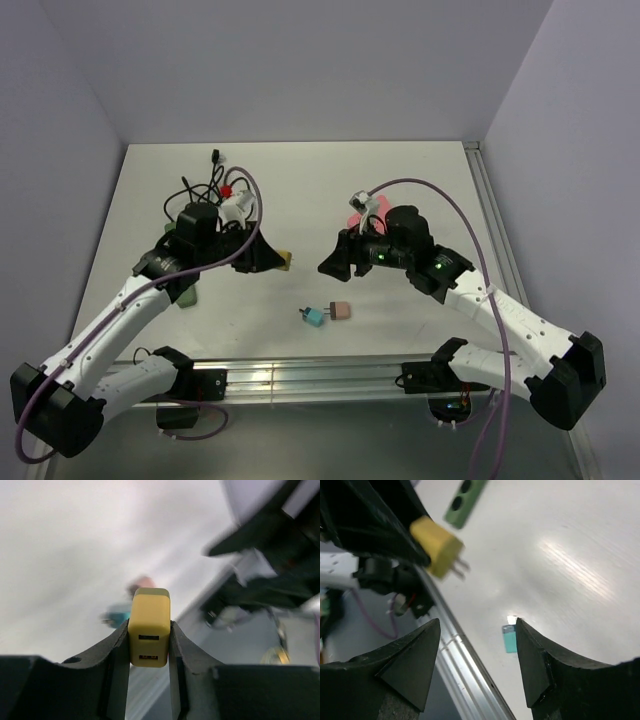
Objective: Insert the plug
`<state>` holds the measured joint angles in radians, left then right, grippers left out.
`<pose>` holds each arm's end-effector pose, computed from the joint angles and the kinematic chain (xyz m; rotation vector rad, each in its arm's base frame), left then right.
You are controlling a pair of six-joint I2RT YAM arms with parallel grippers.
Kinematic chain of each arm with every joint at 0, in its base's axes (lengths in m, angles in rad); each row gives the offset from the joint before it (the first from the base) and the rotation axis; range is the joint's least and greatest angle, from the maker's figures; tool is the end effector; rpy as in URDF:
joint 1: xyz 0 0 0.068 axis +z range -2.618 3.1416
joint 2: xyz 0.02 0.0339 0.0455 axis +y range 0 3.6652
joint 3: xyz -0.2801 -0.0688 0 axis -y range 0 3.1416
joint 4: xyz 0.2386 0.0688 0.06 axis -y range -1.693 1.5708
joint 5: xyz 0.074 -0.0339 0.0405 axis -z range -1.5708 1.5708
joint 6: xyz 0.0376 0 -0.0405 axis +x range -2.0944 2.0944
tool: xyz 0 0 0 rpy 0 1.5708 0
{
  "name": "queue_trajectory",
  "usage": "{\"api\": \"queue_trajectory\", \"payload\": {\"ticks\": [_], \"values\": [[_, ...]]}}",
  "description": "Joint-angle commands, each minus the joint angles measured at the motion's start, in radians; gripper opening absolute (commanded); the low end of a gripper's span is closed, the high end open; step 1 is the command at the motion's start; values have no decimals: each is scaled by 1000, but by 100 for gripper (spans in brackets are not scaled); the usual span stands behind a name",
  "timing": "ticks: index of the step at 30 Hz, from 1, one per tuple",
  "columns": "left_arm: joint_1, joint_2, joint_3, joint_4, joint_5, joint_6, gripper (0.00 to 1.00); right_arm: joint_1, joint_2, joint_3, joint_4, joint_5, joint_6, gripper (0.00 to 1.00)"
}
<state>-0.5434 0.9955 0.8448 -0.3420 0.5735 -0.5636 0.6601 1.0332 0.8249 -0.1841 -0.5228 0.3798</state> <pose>0.1654 -0.1237 0.3221 0.3649 2.1984 -1.2406 0.1630 0.1503 0.3227 -0.6561 1.9992 1.1687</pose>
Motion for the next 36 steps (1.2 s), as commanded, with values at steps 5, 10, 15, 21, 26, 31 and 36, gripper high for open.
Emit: {"api": "queue_trajectory", "payload": {"ticks": [5, 10, 15, 21, 26, 31, 36], "values": [[204, 34, 114, -331, -397, 59, 0, -28, -78, -29, -62, 158, 28, 68], [401, 72, 146, -397, -475, 111, 0, -28, -68, -113, 52, 73, 77, 66], [526, 115, 200, -416, -552, 185, 0, -27, -62, -199, 112, 38, 97, 65], [620, 230, 252, -359, -617, 286, 0, -28, -85, -250, 132, 18, 73, 64], [643, 287, 235, -263, -606, 309, 0, -28, -102, -271, 163, -8, 77, 64], [649, 373, 280, -252, -598, 327, 0, -21, -102, -293, 179, -16, 79, 64], [671, 419, 298, -221, -639, 375, 0, -2, -97, -294, 170, -2, 73, 64]]}}
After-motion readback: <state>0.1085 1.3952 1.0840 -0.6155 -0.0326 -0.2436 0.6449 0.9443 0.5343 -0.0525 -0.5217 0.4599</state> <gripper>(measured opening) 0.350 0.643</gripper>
